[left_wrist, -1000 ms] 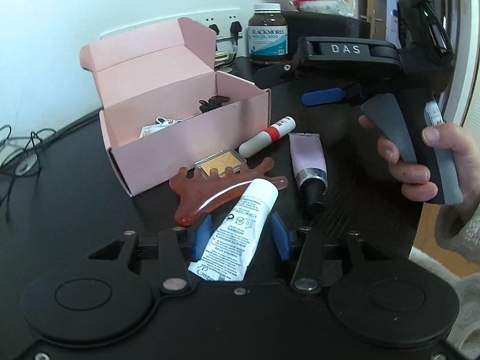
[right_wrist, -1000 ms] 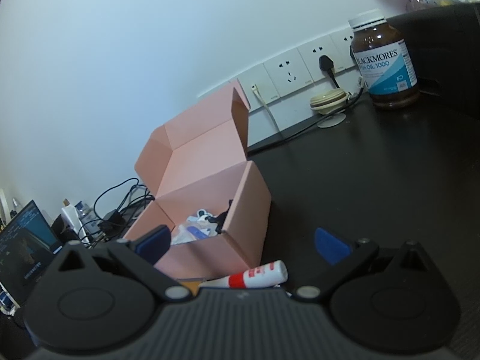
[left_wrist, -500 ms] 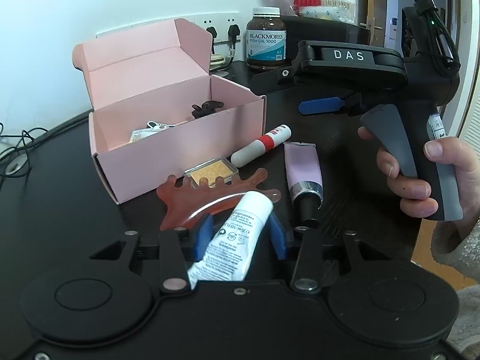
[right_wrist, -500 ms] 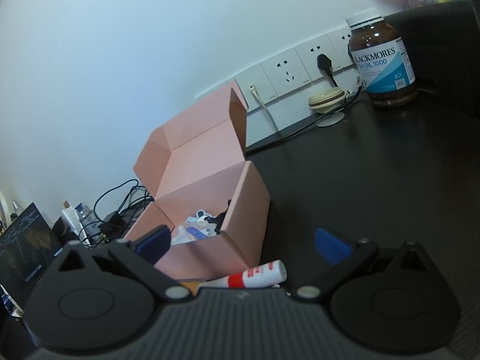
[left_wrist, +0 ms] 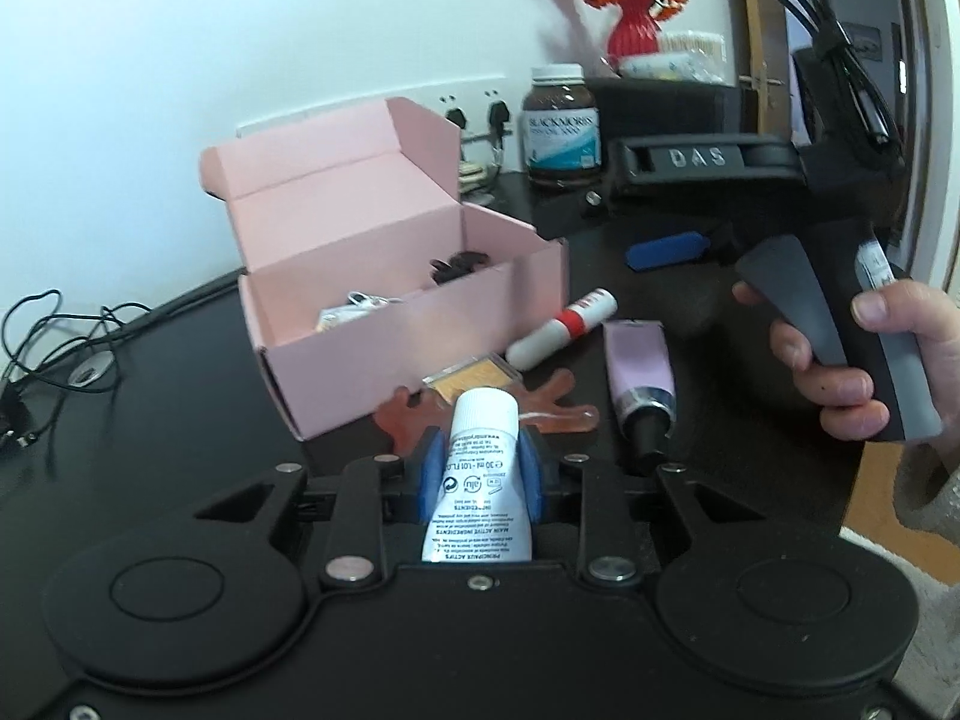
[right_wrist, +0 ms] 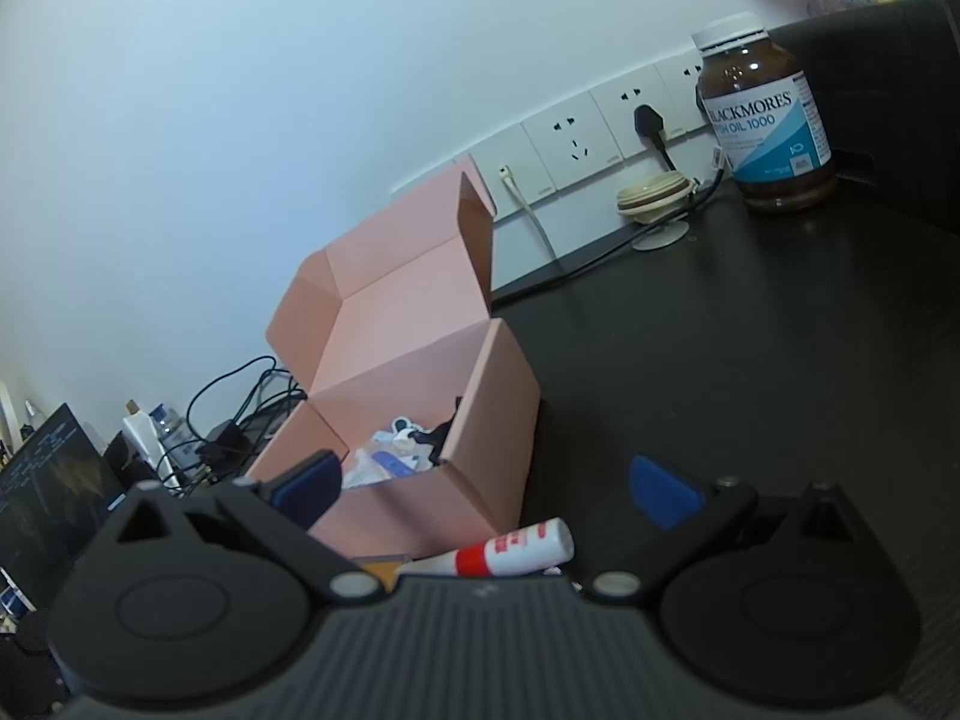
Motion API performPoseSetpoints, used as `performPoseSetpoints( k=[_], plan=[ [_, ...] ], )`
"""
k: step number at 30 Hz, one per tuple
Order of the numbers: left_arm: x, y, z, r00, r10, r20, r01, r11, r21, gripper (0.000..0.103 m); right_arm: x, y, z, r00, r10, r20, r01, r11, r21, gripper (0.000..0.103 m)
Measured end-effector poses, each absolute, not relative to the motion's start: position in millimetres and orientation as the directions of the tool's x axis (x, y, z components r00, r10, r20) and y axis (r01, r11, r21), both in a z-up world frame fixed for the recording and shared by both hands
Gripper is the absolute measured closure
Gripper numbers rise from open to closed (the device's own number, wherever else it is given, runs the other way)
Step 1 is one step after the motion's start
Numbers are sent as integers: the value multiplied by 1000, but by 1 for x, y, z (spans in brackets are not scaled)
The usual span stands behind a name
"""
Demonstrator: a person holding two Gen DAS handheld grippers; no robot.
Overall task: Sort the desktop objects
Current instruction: 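Lift the white tube with the left gripper toward the pink box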
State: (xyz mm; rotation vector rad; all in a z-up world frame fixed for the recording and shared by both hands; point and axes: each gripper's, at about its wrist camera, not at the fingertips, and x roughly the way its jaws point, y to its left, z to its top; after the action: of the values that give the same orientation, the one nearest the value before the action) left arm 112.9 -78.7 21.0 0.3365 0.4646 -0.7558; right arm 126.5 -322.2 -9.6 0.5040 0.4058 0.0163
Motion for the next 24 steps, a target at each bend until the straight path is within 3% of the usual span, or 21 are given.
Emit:
performPoseSetpoints(
  k=[24],
  plan=[
    [125,-58,52,749,-537,-389,628,763,156,76,128,-322,-11,914,93,-395,116,874,472,1]
  ],
)
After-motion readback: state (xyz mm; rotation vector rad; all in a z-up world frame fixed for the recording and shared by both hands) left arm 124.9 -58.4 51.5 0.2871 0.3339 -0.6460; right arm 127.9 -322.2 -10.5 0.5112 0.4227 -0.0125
